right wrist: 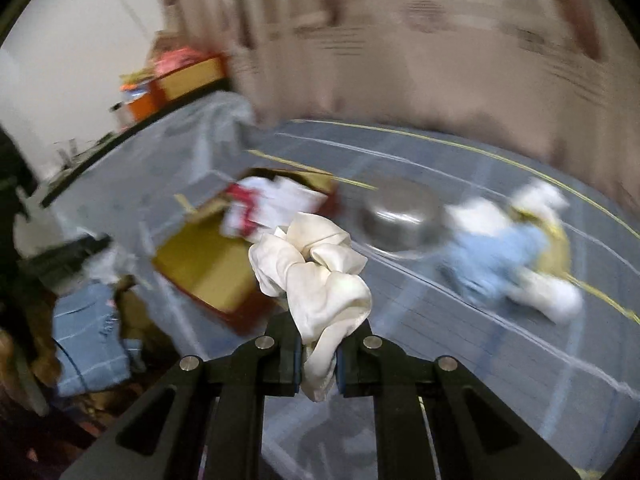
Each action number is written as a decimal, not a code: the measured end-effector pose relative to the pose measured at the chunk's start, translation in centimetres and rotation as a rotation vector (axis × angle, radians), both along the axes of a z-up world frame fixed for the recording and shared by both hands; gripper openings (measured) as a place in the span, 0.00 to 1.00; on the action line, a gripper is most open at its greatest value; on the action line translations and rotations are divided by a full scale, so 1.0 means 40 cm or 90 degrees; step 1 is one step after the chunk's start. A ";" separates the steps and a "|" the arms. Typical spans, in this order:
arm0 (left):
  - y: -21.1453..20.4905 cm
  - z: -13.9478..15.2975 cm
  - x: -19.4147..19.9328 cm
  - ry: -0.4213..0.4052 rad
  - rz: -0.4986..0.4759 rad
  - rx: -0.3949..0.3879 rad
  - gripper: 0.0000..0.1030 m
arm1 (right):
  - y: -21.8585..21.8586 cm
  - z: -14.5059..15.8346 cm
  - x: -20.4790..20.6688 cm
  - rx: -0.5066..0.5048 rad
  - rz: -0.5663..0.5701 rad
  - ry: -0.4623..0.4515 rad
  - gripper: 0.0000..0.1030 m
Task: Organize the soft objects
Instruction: 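Carry the cream socks into the gold tin and open the right tool, then grasp the blue fuzzy sock with the left tool, then drop the blue sock into the tin with left while right grasps the gold-lettered white towel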
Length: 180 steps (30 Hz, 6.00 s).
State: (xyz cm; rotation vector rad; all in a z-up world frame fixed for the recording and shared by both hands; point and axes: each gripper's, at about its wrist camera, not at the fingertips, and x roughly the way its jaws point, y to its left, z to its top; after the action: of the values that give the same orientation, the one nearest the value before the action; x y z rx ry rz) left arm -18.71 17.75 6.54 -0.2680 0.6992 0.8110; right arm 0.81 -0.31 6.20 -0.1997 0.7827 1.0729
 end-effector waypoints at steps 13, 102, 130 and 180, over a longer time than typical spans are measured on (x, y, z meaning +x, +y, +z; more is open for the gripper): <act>0.063 -0.006 -0.048 -0.033 0.041 0.000 0.49 | 0.406 -0.088 -0.028 -0.107 0.083 0.042 0.11; -0.485 -0.083 0.799 0.211 -0.755 0.012 0.49 | -0.527 -0.272 0.294 -0.175 -0.364 -0.003 0.99; -0.488 -0.154 0.790 0.188 -0.644 -0.115 0.15 | -0.540 -0.271 0.310 -0.147 -0.371 0.022 0.99; -0.026 0.063 0.181 -0.056 -0.283 -0.187 0.17 | -0.317 -0.245 0.230 -0.108 -0.233 -0.005 0.37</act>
State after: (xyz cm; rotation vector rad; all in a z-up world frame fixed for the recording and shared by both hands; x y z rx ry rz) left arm -11.47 16.70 9.04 -0.3931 0.7585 0.2696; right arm 10.01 -12.97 -3.59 -0.1958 0.8652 0.6602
